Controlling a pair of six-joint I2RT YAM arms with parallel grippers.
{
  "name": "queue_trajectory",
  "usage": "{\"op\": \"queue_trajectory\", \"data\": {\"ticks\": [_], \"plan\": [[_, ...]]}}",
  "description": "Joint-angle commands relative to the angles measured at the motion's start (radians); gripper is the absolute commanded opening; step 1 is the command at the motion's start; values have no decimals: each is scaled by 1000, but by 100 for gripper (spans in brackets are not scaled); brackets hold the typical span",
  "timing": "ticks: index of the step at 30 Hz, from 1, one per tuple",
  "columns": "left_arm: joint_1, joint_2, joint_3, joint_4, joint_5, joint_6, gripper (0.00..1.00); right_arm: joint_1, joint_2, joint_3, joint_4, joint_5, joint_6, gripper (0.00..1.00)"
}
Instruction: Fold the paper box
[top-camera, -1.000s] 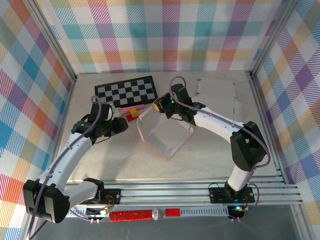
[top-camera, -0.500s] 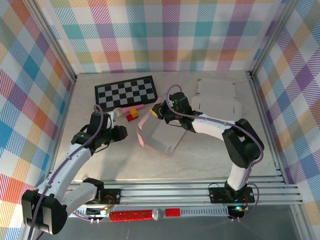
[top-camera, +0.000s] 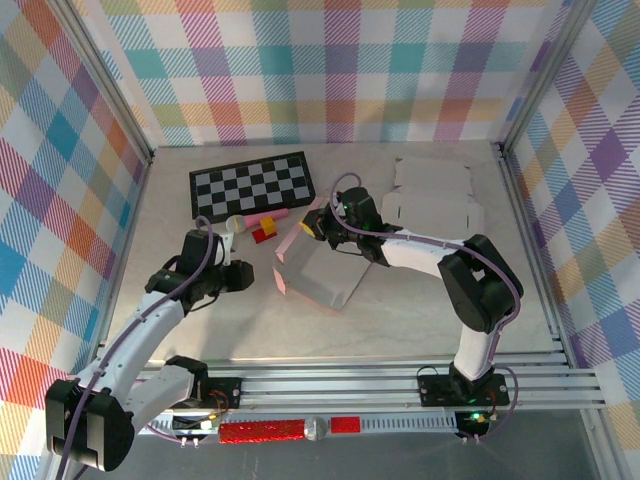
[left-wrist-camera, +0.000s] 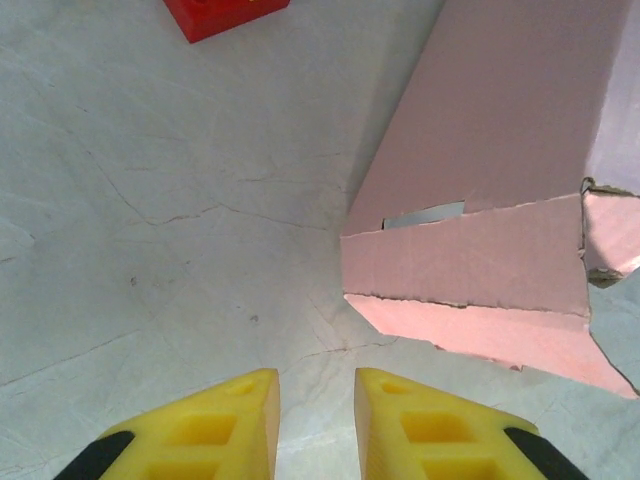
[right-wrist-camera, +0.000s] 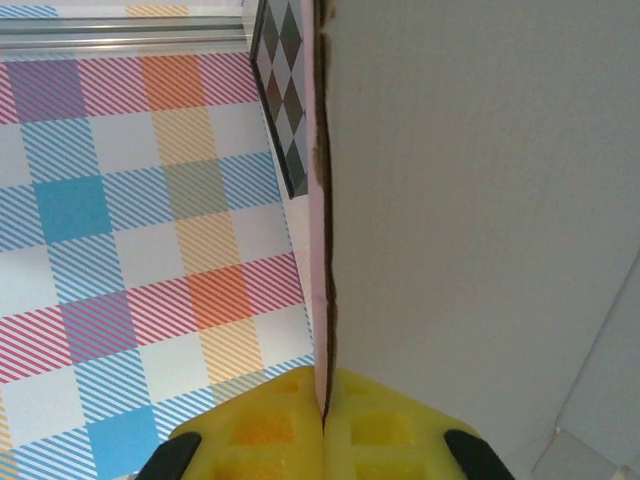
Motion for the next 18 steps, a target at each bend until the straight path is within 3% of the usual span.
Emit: {"op": "queue_trajectory", "data": {"ticks": [1,18], "plan": [[11,0,-4,16,10,19,25,-9,26,-19,19,-19,-35,0],[-36,17,-99,176,84,-15,32,-19,73,21,-33,-29,-32,0]]}}
